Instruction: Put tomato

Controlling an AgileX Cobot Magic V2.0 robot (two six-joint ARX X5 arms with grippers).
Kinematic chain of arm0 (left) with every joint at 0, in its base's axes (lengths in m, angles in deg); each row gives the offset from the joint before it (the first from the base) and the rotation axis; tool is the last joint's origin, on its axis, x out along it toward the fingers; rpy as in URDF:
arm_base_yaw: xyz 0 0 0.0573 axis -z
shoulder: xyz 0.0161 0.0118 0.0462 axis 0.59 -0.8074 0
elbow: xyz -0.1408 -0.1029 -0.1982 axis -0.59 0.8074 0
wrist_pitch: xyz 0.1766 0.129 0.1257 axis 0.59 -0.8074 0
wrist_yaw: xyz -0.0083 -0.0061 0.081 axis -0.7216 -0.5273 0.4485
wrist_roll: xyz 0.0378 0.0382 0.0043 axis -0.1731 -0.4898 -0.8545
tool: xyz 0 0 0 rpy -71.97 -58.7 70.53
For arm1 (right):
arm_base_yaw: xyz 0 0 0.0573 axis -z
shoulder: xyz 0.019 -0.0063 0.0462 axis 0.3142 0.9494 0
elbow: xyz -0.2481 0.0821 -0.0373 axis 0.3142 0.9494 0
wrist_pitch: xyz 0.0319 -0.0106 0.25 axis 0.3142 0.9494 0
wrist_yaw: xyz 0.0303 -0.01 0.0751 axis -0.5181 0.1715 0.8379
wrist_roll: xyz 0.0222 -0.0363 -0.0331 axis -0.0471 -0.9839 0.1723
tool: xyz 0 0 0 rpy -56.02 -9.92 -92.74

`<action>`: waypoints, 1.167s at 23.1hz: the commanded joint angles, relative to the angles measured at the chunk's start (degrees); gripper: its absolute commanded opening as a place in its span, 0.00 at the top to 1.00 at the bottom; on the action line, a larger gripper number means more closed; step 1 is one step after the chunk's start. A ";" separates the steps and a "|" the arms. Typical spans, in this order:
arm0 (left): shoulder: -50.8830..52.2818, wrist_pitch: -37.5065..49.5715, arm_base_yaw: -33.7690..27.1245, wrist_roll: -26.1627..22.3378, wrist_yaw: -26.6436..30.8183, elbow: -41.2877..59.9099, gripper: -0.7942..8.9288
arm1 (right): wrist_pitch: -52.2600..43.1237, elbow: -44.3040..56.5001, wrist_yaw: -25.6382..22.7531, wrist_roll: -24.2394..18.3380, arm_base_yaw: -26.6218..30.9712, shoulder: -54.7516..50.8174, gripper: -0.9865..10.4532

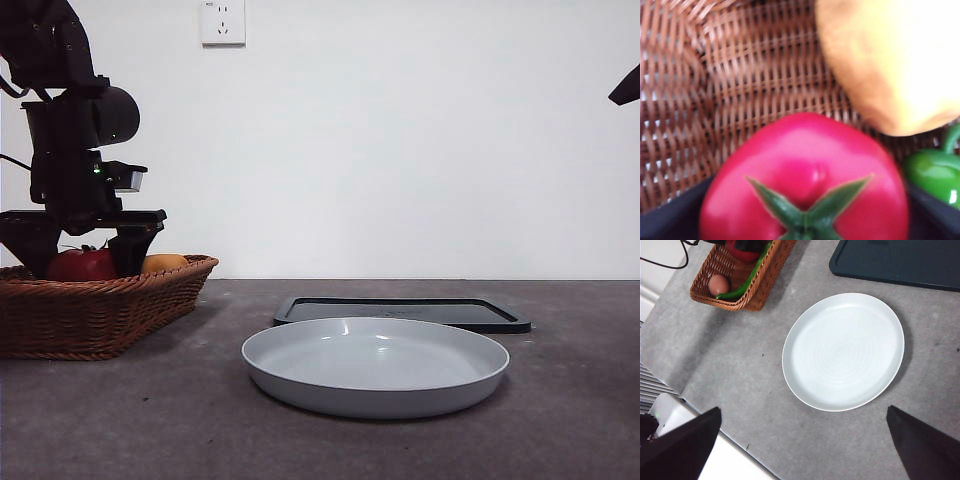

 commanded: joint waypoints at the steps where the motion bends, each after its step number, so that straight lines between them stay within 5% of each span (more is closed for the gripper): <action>1: -1.14 0.39 0.13 -0.94 0.04 -1.62 0.58 | -0.42 -1.11 -0.24 0.61 -0.46 0.35 0.38; 15: 1.46 -12.72 3.96 2.84 -0.20 -14.47 0.58 | -1.77 -1.11 -1.46 2.97 -0.46 -0.15 0.38; 27: 10.86 -17.00 20.50 3.58 -7.96 -14.97 0.58 | 6.86 -1.11 -6.25 4.63 -0.46 -5.68 0.39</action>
